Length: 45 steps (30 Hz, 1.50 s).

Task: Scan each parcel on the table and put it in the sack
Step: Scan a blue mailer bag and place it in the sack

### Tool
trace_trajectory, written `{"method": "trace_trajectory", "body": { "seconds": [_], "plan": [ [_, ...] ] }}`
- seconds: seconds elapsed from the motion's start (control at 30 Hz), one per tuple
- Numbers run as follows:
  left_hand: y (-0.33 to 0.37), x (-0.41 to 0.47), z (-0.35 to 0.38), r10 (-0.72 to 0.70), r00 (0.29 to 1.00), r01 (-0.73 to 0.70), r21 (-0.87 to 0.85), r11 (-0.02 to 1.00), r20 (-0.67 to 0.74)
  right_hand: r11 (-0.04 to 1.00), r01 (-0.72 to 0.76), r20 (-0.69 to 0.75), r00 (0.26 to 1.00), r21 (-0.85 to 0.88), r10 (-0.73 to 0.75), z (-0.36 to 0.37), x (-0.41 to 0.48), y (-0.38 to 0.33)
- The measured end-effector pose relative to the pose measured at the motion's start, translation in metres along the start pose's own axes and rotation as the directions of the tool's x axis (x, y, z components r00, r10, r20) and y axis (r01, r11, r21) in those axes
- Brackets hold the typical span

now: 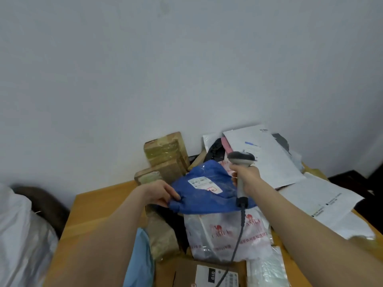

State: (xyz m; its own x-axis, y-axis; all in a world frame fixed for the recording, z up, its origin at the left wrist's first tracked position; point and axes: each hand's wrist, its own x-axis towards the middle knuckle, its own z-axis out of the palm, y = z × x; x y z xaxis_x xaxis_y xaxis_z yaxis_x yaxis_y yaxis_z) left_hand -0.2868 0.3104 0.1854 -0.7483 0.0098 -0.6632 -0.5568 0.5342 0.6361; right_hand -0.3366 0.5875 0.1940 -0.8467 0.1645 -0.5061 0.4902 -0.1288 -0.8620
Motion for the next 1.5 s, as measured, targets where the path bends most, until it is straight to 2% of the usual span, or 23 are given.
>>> {"method": "trace_trajectory", "body": {
  "seconds": [0.1, 0.17, 0.3, 0.4, 0.53, 0.67, 0.73, 0.83, 0.9, 1.07, 1.2, 1.37, 1.5],
  "plan": [
    [-0.038, 0.013, 0.017, -0.115, 0.982, 0.088, -0.174, 0.981, -0.151, 0.998, -0.043, 0.050, 0.998, -0.051, 0.045, 0.008, 0.003, 0.021],
    [-0.059, 0.021, 0.032, -0.165, 0.953, 0.085, -0.298, 0.951, -0.255, 0.993, -0.070, 0.083, 0.994, -0.093, 0.078, 0.014, 0.005, 0.034],
    [-0.092, 0.041, 0.051, -0.197, 0.880, 0.052, -0.325, 0.944, -0.432, 0.982, -0.096, 0.099, 0.989, -0.160, 0.113, 0.028, 0.006, 0.061],
    [-0.099, 0.047, 0.054, -0.188, 0.890, -0.017, -0.442, 0.897, -0.415, 0.981, -0.086, 0.072, 0.992, -0.173, 0.100, 0.034, 0.010, 0.076],
    [-0.095, 0.061, 0.054, -0.104, 0.913, -0.072, -0.404, 0.912, -0.396, 0.978, -0.042, 0.048, 0.997, -0.207, 0.053, 0.039, 0.019, 0.091],
    [-0.096, 0.071, 0.059, -0.159, 0.880, 0.025, -0.292, 0.956, -0.447, 0.977, -0.056, 0.077, 0.994, -0.207, 0.073, 0.040, 0.021, 0.101],
    [-0.095, 0.072, 0.060, -0.185, 0.864, 0.022, -0.332, 0.943, -0.468, 0.980, -0.087, 0.103, 0.989, -0.180, 0.107, 0.041, 0.019, 0.104],
    [-0.090, 0.068, 0.057, -0.227, 0.864, -0.012, -0.467, 0.884, -0.451, 0.982, -0.105, 0.143, 0.981, -0.155, 0.128, 0.043, 0.015, 0.104],
    [-0.083, 0.063, 0.057, -0.238, 0.865, -0.016, -0.499, 0.867, -0.441, 0.983, -0.116, 0.187, 0.972, -0.142, 0.142, 0.044, 0.008, 0.103],
    [-0.072, 0.049, 0.059, -0.220, 0.841, -0.061, -0.491, 0.869, -0.494, 0.988, -0.105, 0.215, 0.968, -0.116, 0.128, 0.046, -0.014, 0.095],
    [-0.063, 0.028, 0.045, -0.154, 0.813, -0.152, -0.459, 0.875, -0.562, 0.998, -0.059, 0.218, 0.974, 0.004, 0.056, 0.042, -0.037, 0.088],
    [-0.059, -0.001, 0.026, -0.119, 0.799, -0.209, -0.458, 0.864, -0.589, 1.000, 0.004, 0.219, 0.976, -0.025, 0.001, 0.037, -0.076, 0.097],
    [-0.064, -0.013, 0.025, -0.147, 0.790, -0.251, -0.532, 0.808, -0.595, 0.999, 0.003, 0.252, 0.968, -0.047, 0.009, 0.035, -0.102, 0.113]
  ]
}}
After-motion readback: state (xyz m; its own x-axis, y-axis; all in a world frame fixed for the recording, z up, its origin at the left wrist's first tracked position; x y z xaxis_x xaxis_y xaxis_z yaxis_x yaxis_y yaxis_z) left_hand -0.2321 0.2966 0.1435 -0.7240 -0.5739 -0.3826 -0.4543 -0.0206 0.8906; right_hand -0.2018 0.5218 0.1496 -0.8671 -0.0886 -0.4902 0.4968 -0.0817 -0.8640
